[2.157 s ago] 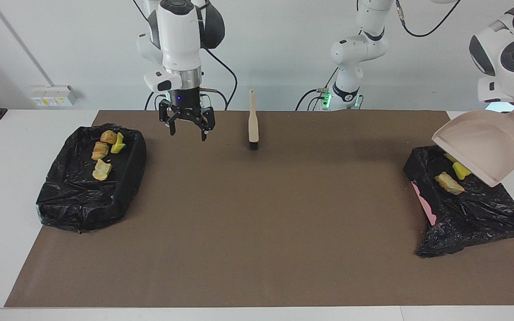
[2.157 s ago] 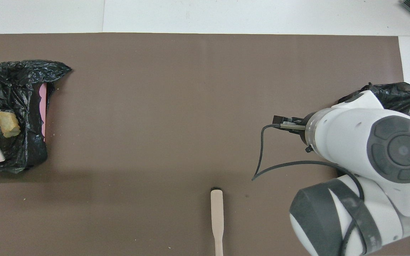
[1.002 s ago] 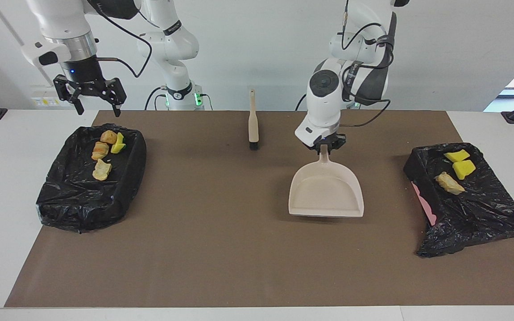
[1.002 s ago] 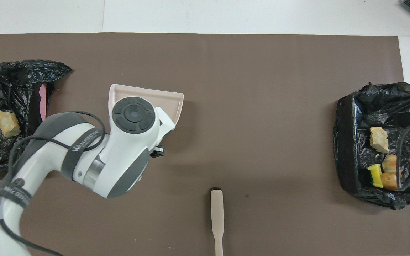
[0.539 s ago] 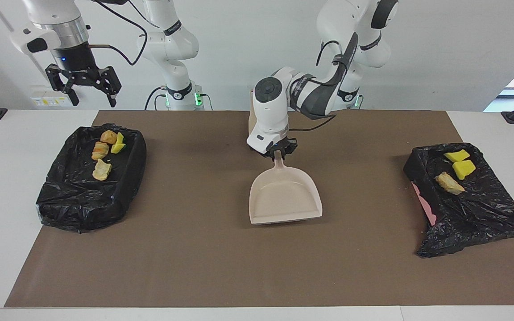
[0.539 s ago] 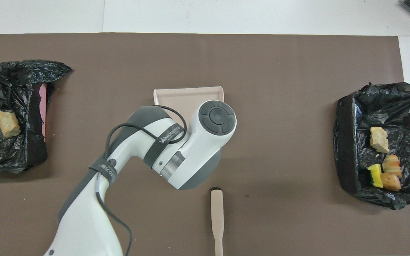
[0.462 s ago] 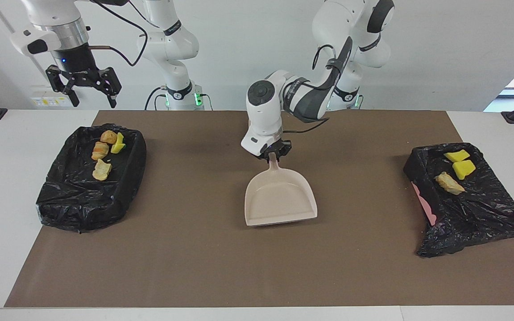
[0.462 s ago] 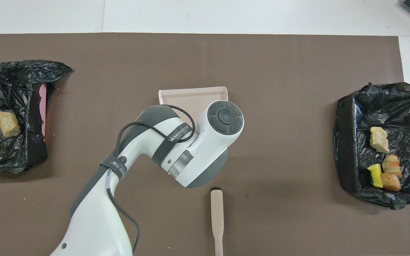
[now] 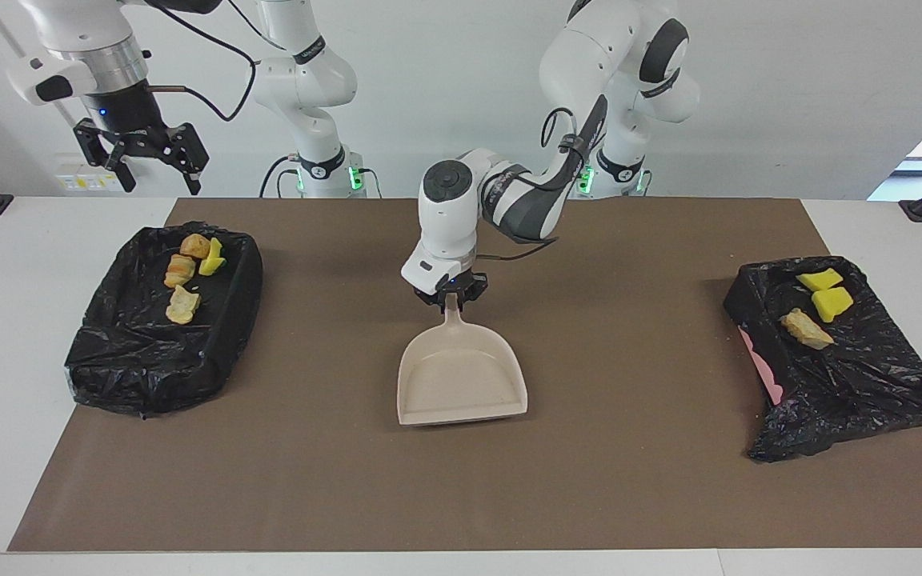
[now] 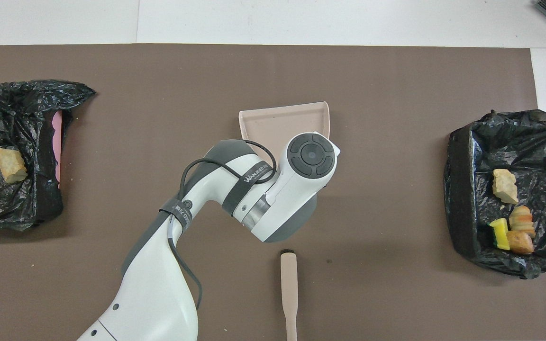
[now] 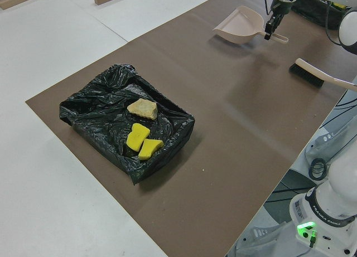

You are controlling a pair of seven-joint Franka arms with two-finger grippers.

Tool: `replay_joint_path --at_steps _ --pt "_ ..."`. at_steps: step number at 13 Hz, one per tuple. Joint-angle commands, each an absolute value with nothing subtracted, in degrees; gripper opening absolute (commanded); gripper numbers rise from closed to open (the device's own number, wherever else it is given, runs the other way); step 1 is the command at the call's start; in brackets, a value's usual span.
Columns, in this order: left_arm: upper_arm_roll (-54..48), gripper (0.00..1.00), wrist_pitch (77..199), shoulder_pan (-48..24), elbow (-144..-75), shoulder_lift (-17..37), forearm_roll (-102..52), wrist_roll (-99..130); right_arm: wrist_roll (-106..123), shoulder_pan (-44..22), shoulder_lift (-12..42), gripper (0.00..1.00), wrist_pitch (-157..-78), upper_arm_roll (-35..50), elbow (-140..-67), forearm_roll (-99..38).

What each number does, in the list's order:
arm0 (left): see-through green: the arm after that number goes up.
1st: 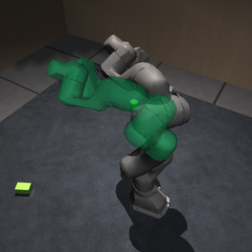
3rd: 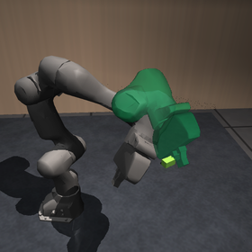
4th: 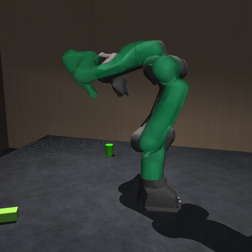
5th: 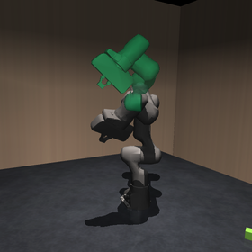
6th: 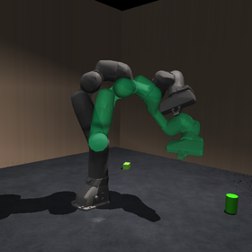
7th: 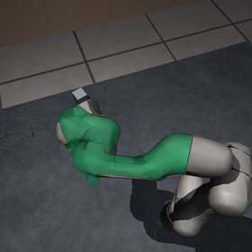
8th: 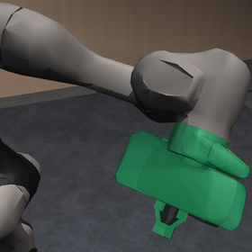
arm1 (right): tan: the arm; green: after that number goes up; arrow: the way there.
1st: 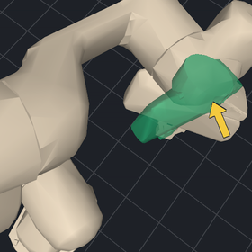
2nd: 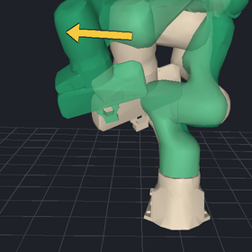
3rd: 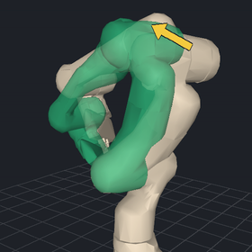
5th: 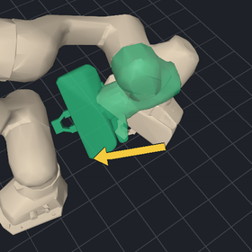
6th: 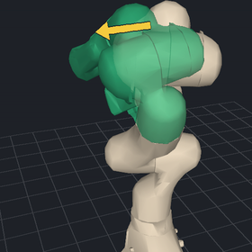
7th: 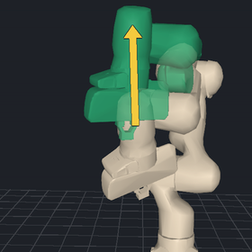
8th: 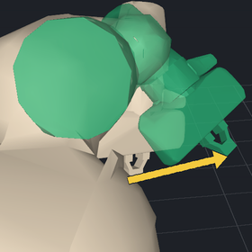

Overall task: Sweep and dump trash in bin
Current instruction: 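Set the dustpan on the mat and withdraw the left gripper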

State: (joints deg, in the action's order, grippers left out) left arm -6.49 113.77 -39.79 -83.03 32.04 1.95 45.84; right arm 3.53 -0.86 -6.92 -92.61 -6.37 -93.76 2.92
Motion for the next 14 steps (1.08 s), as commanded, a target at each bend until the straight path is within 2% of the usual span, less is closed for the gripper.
replay_joint_path --at_steps 1,2,4,5,7,8,10,14 --pt "-5.45 0.17 114.17 -40.87 -84.37 31.73 0.62 42.10 3.96 -3.94 -7.56 1.00 -92.11 -9.39 -94.39 1.93" --pt "-5.45 0.33 113.91 -40.78 -84.46 31.64 0.62 42.10 4.04 -4.04 -7.56 1.00 -92.11 -9.58 -94.39 1.93" --pt "-5.45 0.45 113.56 -40.78 -84.55 31.55 0.62 42.19 4.04 -3.26 -7.30 1.00 -92.37 -9.41 -94.22 1.93" --pt "-5.45 0.58 113.12 -40.78 -84.46 31.55 0.62 42.36 4.04 -3.16 -6.77 1.00 -92.29 -9.23 -93.61 2.11" --pt "-5.27 0.94 113.03 -40.52 -84.55 31.38 0.79 42.80 4.30 -2.73 -5.72 1.00 -91.41 -9.05 -91.85 2.02" --pt "-5.01 1.00 113.03 -40.00 -84.55 30.85 0.97 42.72 4.22 -2.55 -5.80 1.00 -91.49 -8.97 -92.02 2.02" --pt "-3.09 1.00 112.94 -38.94 -86.47 26.39 1.05 42.28 4.22 -2.46 -6.32 1.00 -91.67 -8.79 -92.55 1.93" --pt "-2.29 1.00 109.18 -34.20 -96.05 13.74 1.58 41.84 4.13 -3.25 -7.73 1.00 -91.58 -8.61 -94.57 1.76"
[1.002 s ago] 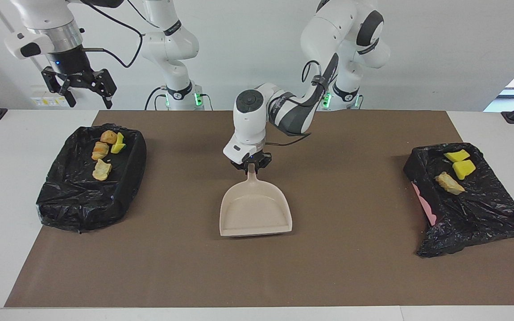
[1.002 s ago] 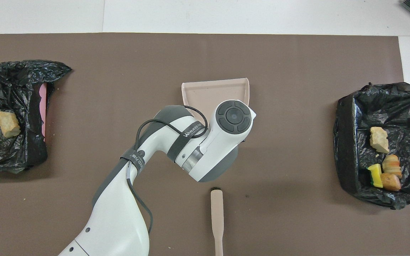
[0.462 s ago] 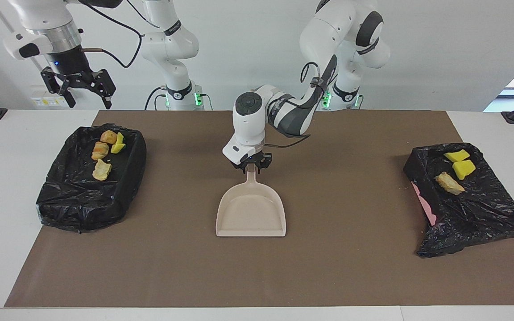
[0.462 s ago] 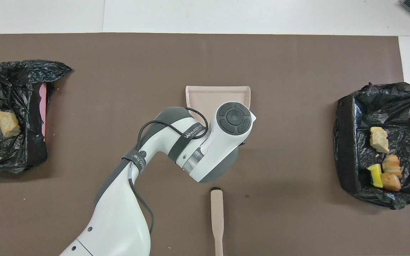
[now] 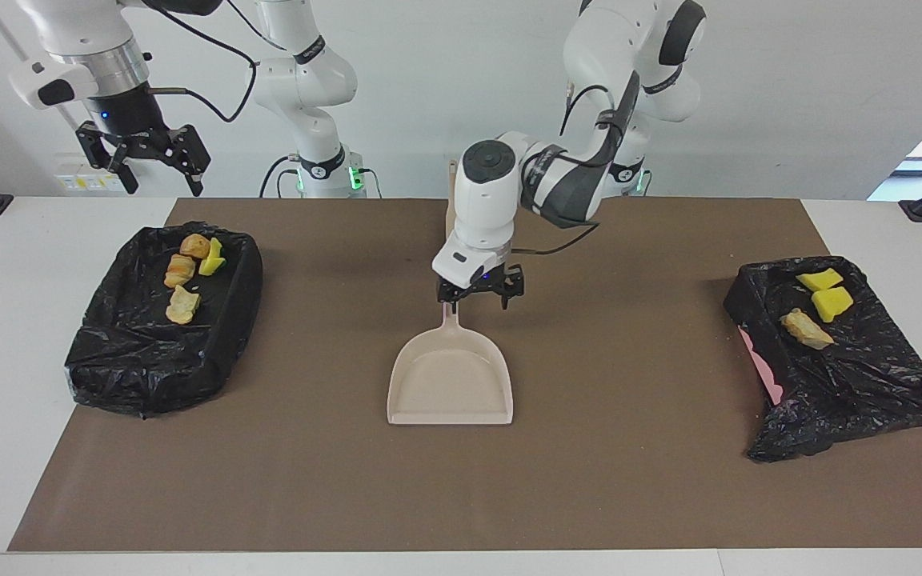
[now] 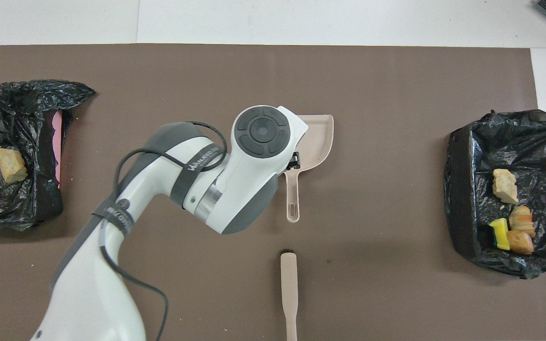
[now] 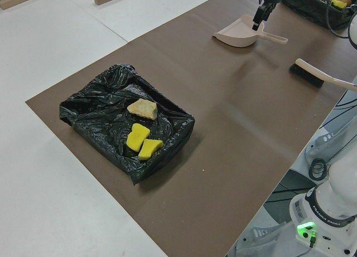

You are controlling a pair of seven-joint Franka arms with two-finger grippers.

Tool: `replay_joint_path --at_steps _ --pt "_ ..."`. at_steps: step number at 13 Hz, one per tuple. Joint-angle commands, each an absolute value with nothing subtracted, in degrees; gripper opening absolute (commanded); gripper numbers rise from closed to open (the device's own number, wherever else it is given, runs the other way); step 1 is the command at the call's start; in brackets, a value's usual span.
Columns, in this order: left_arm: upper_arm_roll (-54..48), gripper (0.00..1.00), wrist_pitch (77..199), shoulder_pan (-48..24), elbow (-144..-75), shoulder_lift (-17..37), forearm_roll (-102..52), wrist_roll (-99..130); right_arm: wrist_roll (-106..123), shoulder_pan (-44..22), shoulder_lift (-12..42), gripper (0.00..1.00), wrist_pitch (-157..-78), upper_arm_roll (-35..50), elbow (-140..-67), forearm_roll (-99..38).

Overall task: Sweep and dump trash in bin
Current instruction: 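Set the dustpan on the mat and withdraw the left gripper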

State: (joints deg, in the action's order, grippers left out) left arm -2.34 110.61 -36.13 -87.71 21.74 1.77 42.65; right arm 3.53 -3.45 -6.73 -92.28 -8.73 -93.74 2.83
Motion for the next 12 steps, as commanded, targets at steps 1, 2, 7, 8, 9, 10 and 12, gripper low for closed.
replay_joint_path --at_steps 1,2,7,8,9,10,12 --pt "-2.29 1.00 108.55 -32.19 -98.07 10.67 1.67 40.97 4.48 -3.25 -7.47 1.00 -91.23 -8.61 -94.31 1.84" --pt "-2.29 1.00 108.37 -29.64 -100.44 6.98 1.67 38.17 4.74 -3.25 -7.38 1.00 -86.88 -8.61 -93.44 1.76" --pt "-2.20 1.00 102.66 -18.83 -104.59 -3.24 1.67 20.16 11.43 -2.90 -6.77 1.00 -82.18 -7.91 -90.53 2.63" --pt "-2.20 1.00 101.96 -17.16 -104.33 -4.03 1.67 16.56 11.51 -2.99 -6.77 1.00 -80.96 -7.91 -90.44 1.68" --pt "-2.20 1.00 101.34 -15.22 -103.89 -4.74 1.67 12.52 11.34 -3.16 -6.77 1.00 -80.69 -7.82 -90.44 1.76" --pt "-2.20 1.00 101.25 -13.12 -102.76 -5.62 1.67 7.61 10.99 -3.25 -6.85 1.00 -81.21 -7.82 -90.44 1.41" --pt "-1.15 1.00 96.80 -9.60 -97.94 -5.71 1.58 -2.67 10.64 -3.34 -7.29 1.00 -81.56 -7.82 -90.79 -0.52"
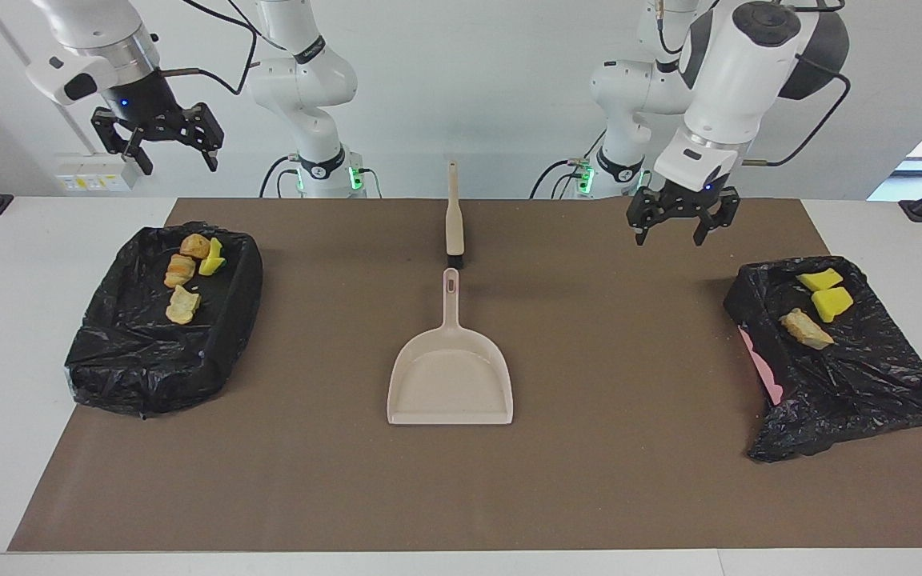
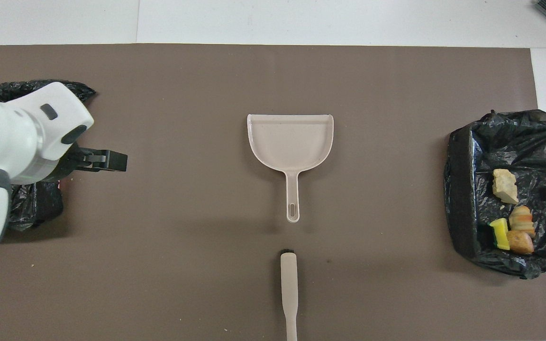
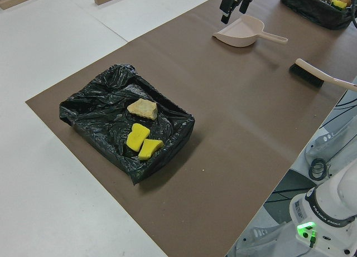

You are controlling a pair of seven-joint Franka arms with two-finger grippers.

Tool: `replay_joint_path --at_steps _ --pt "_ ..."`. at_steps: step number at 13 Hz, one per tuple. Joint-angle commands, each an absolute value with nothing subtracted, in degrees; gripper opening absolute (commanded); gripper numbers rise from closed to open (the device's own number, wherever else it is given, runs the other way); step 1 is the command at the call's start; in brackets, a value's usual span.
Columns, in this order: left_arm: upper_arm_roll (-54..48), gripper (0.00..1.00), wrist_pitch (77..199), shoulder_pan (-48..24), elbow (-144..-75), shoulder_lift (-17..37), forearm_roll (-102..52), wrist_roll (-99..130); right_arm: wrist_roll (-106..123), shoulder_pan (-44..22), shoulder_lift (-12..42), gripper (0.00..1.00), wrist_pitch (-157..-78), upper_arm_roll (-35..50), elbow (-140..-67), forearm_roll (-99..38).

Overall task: Sweep and dump trash in bin
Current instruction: 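Set the dustpan on the mat and withdraw the left gripper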

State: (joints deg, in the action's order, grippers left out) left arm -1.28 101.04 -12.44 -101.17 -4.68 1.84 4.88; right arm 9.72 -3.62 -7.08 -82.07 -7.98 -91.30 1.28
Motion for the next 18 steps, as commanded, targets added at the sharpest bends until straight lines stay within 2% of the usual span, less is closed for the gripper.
replay_joint_path --at_steps 1,6,9,14,18 --pt "-0.53 1.00 92.16 -8.19 -94.17 -5.71 1.58 -7.42 10.03 -3.34 -7.56 1.00 -81.56 -7.74 -91.14 -0.53" --pt "0.26 1.00 83.42 -5.54 -85.54 -4.66 0.79 -12.30 9.67 -3.08 -7.03 1.00 -80.94 -8.00 -90.61 -0.97" --pt "0.62 1.00 79.55 -4.39 -80.44 -1.94 0.62 -12.30 9.23 -3.08 -7.64 1.00 -81.39 -7.91 -91.31 -1.23" --pt "0.18 1.00 76.48 -4.39 -82.35 -4.30 0.18 -11.34 9.84 -2.99 -8.34 1.00 -81.74 -7.91 -92.37 -1.06" --pt "0.35 1.00 75.07 -4.48 -83.41 -4.92 -0.09 -11.25 9.84 -3.16 -8.44 1.00 -85.17 -7.91 -93.07 2.36"
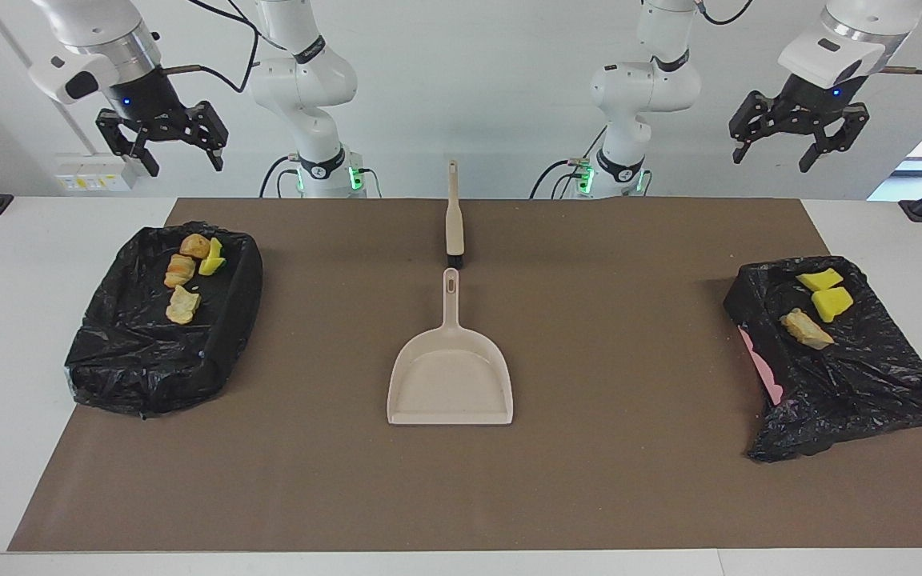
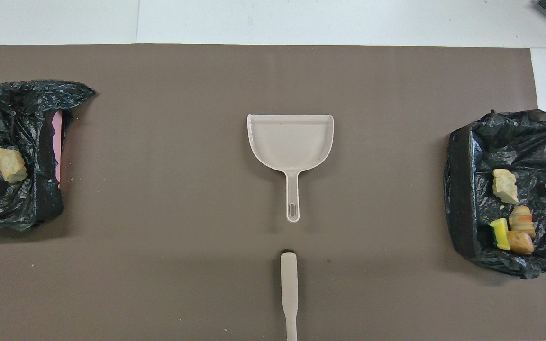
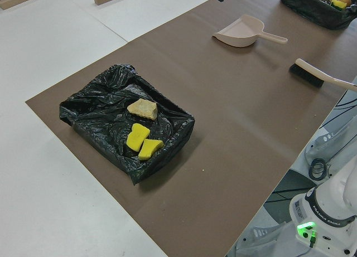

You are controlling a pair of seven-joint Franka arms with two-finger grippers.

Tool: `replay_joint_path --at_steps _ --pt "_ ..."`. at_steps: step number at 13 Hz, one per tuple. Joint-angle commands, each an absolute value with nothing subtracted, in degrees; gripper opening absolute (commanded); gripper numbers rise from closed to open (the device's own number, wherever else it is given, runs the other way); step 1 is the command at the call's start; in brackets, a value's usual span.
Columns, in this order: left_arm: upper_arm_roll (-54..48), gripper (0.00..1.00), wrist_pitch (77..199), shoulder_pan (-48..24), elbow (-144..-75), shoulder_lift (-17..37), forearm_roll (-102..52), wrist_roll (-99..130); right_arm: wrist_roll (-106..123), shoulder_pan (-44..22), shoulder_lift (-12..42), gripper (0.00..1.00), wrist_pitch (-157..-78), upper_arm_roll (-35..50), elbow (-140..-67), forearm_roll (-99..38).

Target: Sweep and dump trash in bin

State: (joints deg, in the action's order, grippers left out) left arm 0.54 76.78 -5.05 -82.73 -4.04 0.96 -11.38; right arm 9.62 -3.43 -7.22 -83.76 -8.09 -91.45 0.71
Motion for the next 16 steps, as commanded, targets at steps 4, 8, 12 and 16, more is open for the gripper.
replay_joint_path --at_steps 4,8,12,16 --pt "0.17 1.00 74.35 -4.31 -84.45 -5.79 -0.09 -11.25 9.75 -3.25 -8.53 1.00 -84.90 -7.82 -93.16 2.55" --pt "0.97 1.00 76.02 -4.22 -86.04 -6.50 -1.23 -8.27 9.67 -3.25 -8.53 1.00 -84.64 -7.91 -93.16 2.55" --pt "0.97 1.00 76.82 -4.22 -86.31 -6.50 -1.41 -8.26 9.67 -3.25 -8.53 1.00 -84.64 -7.91 -93.16 2.55" --pt "0.97 1.00 76.82 -4.31 -86.57 -6.50 -1.41 -8.26 9.76 -3.25 -8.53 1.00 -84.64 -7.91 -93.16 2.55"
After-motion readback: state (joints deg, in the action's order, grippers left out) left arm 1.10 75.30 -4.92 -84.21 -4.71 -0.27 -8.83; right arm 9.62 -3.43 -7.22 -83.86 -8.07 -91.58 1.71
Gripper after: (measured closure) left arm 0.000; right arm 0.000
